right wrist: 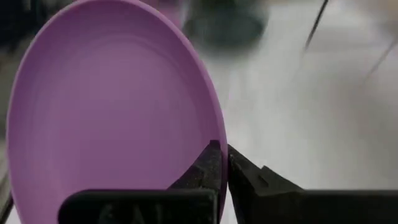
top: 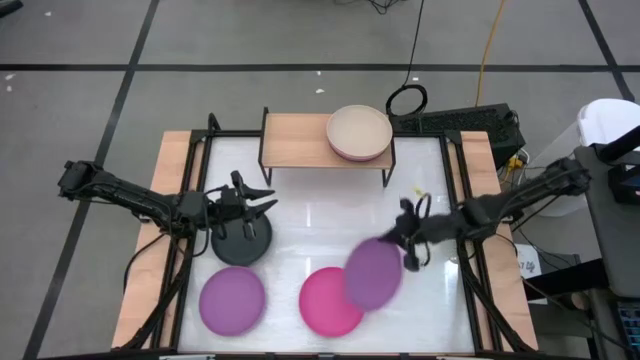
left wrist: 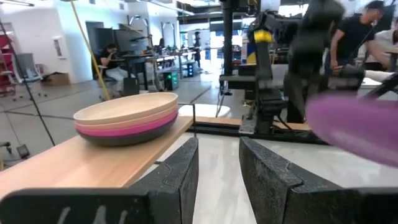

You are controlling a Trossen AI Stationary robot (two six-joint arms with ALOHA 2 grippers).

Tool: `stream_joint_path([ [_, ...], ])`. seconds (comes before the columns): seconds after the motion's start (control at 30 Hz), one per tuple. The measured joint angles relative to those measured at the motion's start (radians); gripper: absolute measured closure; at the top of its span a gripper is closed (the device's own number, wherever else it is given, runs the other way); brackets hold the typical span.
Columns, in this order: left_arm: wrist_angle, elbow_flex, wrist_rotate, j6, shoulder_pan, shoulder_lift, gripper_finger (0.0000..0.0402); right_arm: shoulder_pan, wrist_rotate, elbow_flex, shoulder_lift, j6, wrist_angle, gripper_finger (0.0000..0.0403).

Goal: Place and stack plates onto a shelf
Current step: Put the right purple plate on the shelf

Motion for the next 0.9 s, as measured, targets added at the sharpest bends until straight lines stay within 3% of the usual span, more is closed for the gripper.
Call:
stream_joint_path([
  [0.17, 0.001, 0.0, -0.013, 0.02, 0.0, 0.0, 0.028, -0.117, 0.113, 0.047, -0.016, -0.211, 0.271, 0.0402],
  [0.27, 0.001, 0.0, -0.035, 0.046, 0.0, 0.0, 0.028, -0.212, 0.121, 0.047, -0.006, -0.273, 0.425, 0.0403],
  [0.47, 0.041, 0.0, -0.08, 0.097, -0.001, 0.0, 0.028, -0.413, 0.109, 0.048, 0.052, -0.266, 0.592, 0.0403],
  [0.67, 0.009, 0.001, -0.172, -0.012, 0.001, 0.0, 0.028, -0.563, 0.051, 0.059, 0.158, -0.227, 0.767, 0.0403],
  [0.9, 0.042, 0.001, -0.302, 0.09, 0.001, -0.001, 0.028, -0.71, 0.006, 0.219, 0.369, -0.158, 0.838, 0.0403],
])
